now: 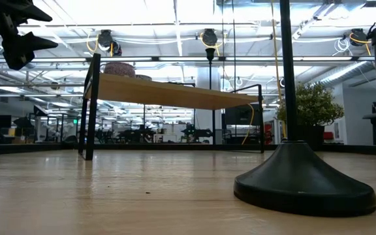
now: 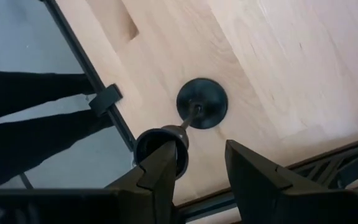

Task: Pick & Place candle stick holders
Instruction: Put the right black candle holder on the shelf

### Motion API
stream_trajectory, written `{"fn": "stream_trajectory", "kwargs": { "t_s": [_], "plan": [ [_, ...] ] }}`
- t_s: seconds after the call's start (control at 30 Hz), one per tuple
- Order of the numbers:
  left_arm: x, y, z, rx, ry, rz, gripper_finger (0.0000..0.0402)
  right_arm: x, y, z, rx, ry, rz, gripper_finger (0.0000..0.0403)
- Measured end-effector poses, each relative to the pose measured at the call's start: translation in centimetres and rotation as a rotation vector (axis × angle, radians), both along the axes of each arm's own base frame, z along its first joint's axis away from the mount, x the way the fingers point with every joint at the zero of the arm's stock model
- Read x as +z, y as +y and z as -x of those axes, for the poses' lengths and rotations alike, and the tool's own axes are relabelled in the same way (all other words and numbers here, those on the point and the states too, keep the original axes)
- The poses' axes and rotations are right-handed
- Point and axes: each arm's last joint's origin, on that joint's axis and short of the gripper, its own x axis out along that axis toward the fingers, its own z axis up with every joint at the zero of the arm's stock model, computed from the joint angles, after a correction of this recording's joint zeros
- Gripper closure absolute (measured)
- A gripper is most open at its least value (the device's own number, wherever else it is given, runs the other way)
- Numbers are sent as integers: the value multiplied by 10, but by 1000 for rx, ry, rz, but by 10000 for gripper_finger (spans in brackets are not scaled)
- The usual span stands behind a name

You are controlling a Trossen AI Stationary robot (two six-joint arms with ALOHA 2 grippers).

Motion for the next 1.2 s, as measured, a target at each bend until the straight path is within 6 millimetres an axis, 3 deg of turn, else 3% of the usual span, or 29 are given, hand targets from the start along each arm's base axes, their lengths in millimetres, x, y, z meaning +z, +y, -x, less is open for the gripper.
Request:
{"fn": "stream_trajectory", "kwargs": {
  "t_s": [0.77, 1.2],
  "plan": [
    [0, 0, 0, -7, 2, -31, 169, 1, 4, 1, 109, 44, -64, 273],
    [0, 0, 0, -7, 2, -31, 169, 1, 4, 1, 61, 55, -72, 273]
  ]
}}
